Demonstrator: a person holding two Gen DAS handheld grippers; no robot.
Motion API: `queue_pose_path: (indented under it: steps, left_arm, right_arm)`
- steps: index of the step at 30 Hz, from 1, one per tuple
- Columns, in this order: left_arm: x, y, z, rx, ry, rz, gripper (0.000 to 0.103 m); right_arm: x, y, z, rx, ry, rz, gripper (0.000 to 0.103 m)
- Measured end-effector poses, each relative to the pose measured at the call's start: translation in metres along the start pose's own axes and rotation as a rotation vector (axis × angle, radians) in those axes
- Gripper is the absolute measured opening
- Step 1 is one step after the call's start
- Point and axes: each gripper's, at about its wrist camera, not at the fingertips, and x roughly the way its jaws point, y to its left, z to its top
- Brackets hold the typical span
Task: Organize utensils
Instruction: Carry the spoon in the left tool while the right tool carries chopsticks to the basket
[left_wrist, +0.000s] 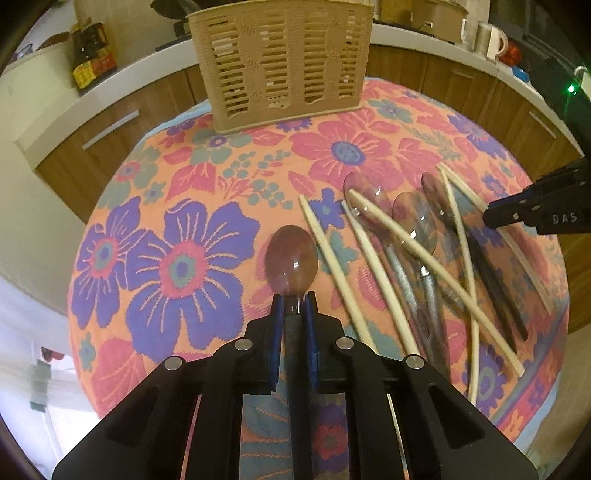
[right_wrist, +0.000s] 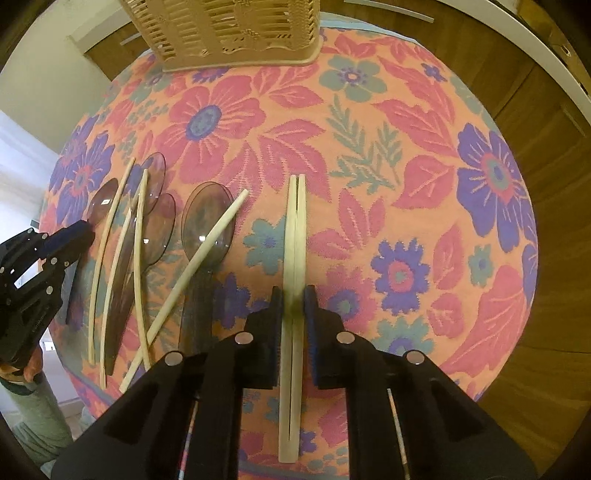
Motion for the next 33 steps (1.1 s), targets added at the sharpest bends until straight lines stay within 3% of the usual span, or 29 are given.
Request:
queue_pose_path:
  steps: [6,10,21,27,31,33]
  left_arm:
    - [-0.030,0.011,0.017,-0.054,-0.143,-0.040,0.009]
    - [-0.060,0.023,0.039,-0.101,-0.268,-0.083,0.010]
    - [-0.130,0.039,0.138,-0.135,-0.593,-0.097,0.010]
    - [-0.129,0.054,0.192,-0.180,-0.718,-0.141,0.010]
    - [-0.107,0.064,0.217,-0.201,-0.769,-0.154,0.010]
    - [-0.094,0.070,0.224,-0.215,-0.784,-0.154,0.010]
  right_arm:
    - [-0.034,-0.003,0.006,0.004,-0.144,0.078,0.009]
    - [-0.077,-0.001,0.017,-0.023,-0.315,0.138,0.009]
    - [-0.170,0.016,0.075,-0.072,-0.712,0.256,0.009]
    - [-0.193,0.033,0.125,-0.051,-0.905,0.229,0.009]
    - [-0.194,0.042,0.156,-0.032,-1.041,0.101,0.009]
    - [-0.190,0.044,0.169,-0.026,-1.070,0.062,0.009]
